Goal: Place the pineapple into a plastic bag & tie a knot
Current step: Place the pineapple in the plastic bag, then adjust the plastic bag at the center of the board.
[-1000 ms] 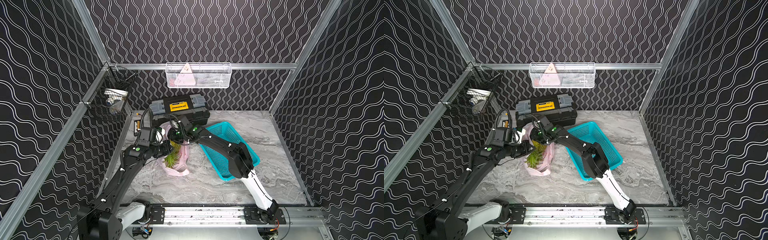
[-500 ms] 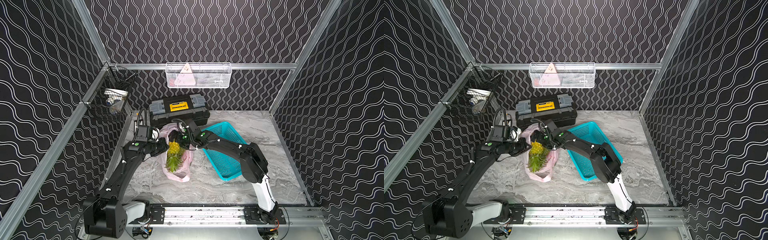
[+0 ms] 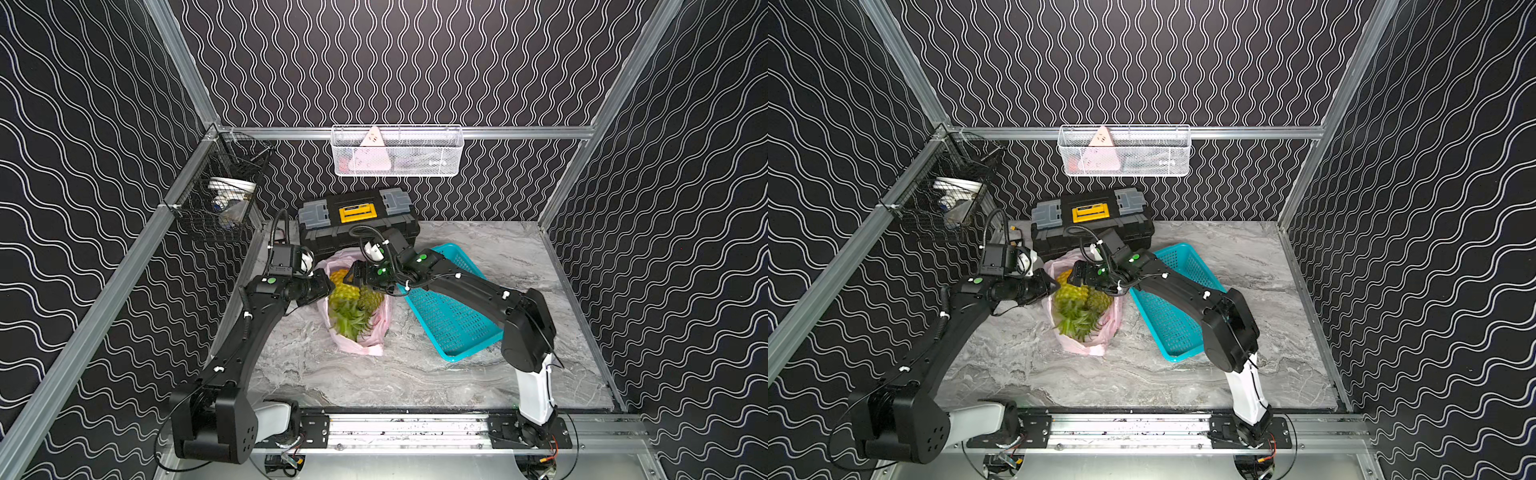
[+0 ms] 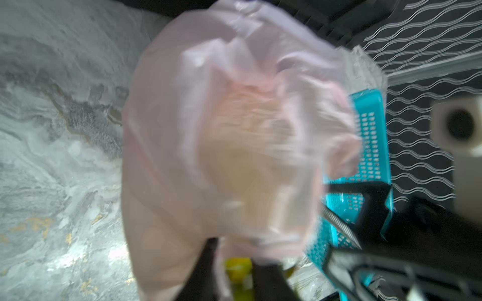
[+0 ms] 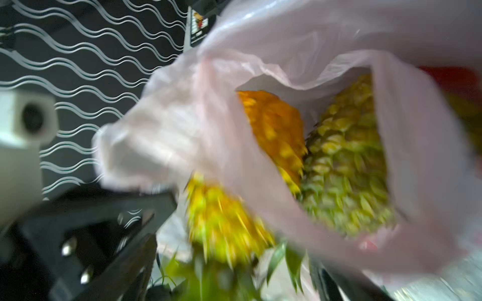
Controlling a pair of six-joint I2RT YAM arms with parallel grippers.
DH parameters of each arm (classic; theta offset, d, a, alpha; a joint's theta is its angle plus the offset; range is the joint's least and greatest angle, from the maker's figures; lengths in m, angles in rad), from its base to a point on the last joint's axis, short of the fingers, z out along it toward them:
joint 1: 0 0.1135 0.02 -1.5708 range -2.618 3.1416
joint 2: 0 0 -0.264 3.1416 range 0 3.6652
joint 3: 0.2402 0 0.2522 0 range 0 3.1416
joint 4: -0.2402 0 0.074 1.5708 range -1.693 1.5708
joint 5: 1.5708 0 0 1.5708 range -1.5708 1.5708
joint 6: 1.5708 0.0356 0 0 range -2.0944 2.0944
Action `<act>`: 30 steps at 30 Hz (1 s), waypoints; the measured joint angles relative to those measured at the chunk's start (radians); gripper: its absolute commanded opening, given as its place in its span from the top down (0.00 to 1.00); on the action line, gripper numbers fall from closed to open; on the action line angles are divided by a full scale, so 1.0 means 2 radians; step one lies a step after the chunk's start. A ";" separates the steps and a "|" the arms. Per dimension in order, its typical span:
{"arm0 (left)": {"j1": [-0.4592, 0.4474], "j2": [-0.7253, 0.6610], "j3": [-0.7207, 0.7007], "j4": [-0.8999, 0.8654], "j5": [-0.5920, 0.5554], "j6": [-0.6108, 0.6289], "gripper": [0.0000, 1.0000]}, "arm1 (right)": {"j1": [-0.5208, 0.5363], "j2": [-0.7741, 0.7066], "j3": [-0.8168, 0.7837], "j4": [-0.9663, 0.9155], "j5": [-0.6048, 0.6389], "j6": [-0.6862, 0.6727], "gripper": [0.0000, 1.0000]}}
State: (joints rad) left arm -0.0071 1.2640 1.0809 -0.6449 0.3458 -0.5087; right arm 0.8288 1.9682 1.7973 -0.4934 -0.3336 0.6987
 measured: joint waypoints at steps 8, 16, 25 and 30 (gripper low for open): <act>0.001 -0.060 0.065 -0.072 -0.063 0.021 0.52 | -0.013 -0.059 0.024 -0.057 0.018 -0.096 0.08; -0.027 -0.138 0.037 -0.153 -0.067 0.016 0.53 | -0.013 0.000 0.051 -0.105 0.031 -0.153 0.06; -0.146 -0.181 -0.077 -0.155 -0.040 -0.046 0.46 | 0.001 0.106 0.131 -0.126 0.042 -0.191 0.04; -0.247 -0.207 -0.103 -0.145 -0.097 -0.077 0.41 | 0.012 0.151 0.189 -0.147 0.049 -0.211 0.04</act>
State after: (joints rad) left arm -0.5014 0.8501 0.8757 -0.9348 0.1524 -0.6628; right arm 0.8524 2.2707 2.1757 -0.7868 -0.2359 0.2768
